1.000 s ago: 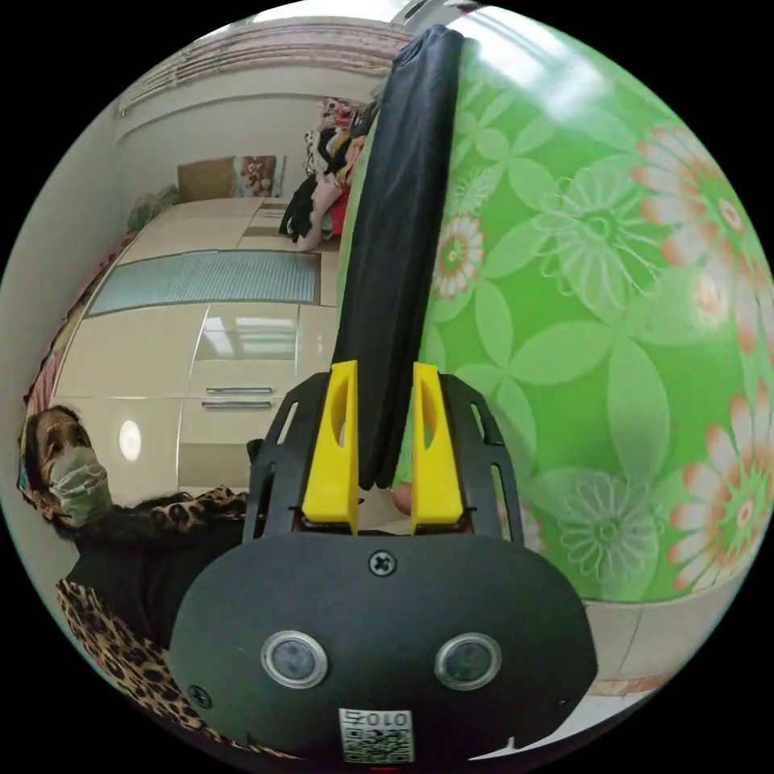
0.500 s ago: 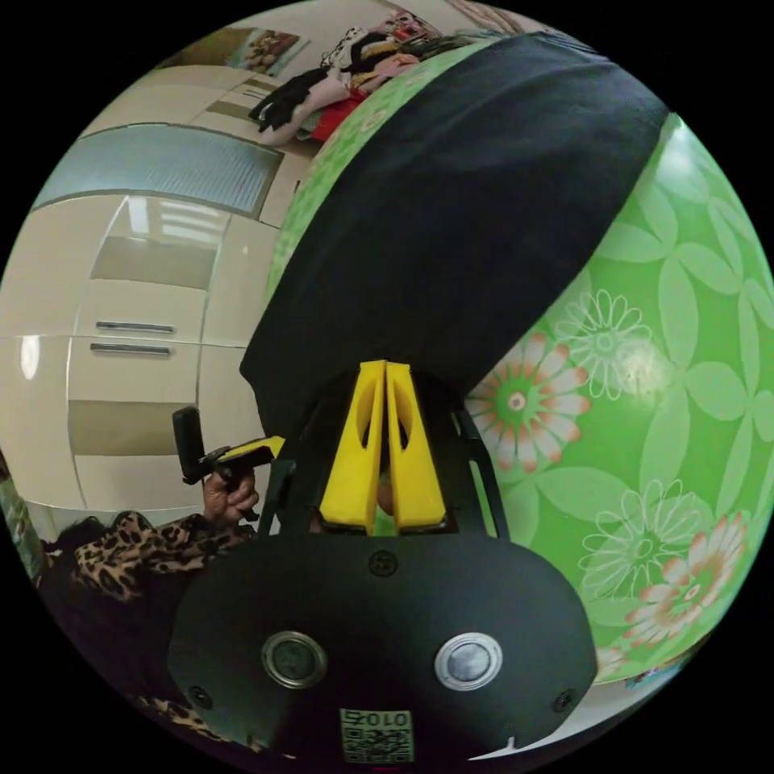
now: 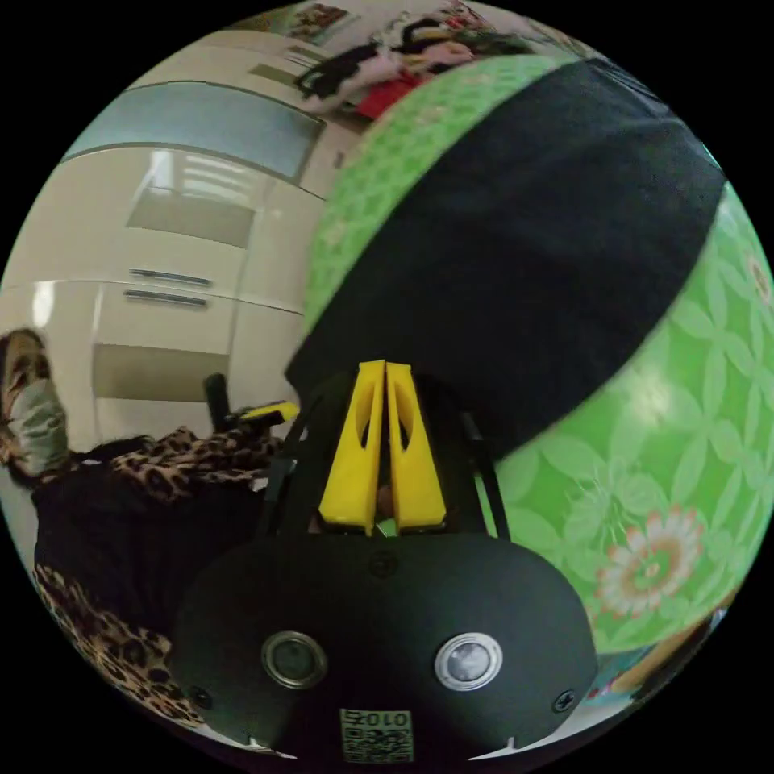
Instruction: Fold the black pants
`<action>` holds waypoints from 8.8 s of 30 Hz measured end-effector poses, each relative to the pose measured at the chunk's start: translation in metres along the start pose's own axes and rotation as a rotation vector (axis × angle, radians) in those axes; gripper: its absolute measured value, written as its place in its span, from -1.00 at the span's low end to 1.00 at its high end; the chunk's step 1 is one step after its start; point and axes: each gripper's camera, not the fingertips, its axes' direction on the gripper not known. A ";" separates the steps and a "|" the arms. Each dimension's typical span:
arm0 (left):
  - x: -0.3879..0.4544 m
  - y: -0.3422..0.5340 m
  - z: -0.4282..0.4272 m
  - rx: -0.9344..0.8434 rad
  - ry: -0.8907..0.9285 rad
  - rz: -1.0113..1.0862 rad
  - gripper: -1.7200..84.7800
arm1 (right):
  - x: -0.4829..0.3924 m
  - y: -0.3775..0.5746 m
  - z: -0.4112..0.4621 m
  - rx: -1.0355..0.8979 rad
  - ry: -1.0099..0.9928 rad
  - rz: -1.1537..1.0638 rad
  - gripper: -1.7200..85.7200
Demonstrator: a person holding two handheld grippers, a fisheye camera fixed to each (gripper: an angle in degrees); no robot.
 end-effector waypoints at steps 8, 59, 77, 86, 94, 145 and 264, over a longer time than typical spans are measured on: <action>-0.036 0.012 -0.026 0.105 -0.108 -0.080 -0.96 | -0.080 -0.094 0.170 -0.356 0.133 -0.284 -0.75; -0.028 -0.109 0.145 -0.299 -0.782 0.085 -0.97 | 0.006 -0.011 0.193 -0.104 1.278 -0.058 -0.91; -0.035 -0.049 0.235 -0.320 -0.418 0.150 -0.97 | 0.029 -0.140 0.161 -0.110 1.293 -0.009 -0.91; -0.054 -0.051 0.254 -0.398 -0.395 0.138 -0.97 | 0.040 -0.196 0.211 -0.167 1.723 -0.168 -0.91; 0.008 -0.051 0.274 -0.256 -0.445 0.058 -0.96 | 0.133 -0.281 0.092 -0.061 1.416 -0.086 -0.91; 0.073 -0.060 0.501 -0.247 -0.275 0.330 -0.96 | 0.634 0.124 -0.547 0.762 -0.238 0.626 -0.62; 0.031 0.297 -0.154 1.280 0.658 -0.893 -0.87 | -0.237 0.149 0.551 -0.414 0.652 -1.511 -0.85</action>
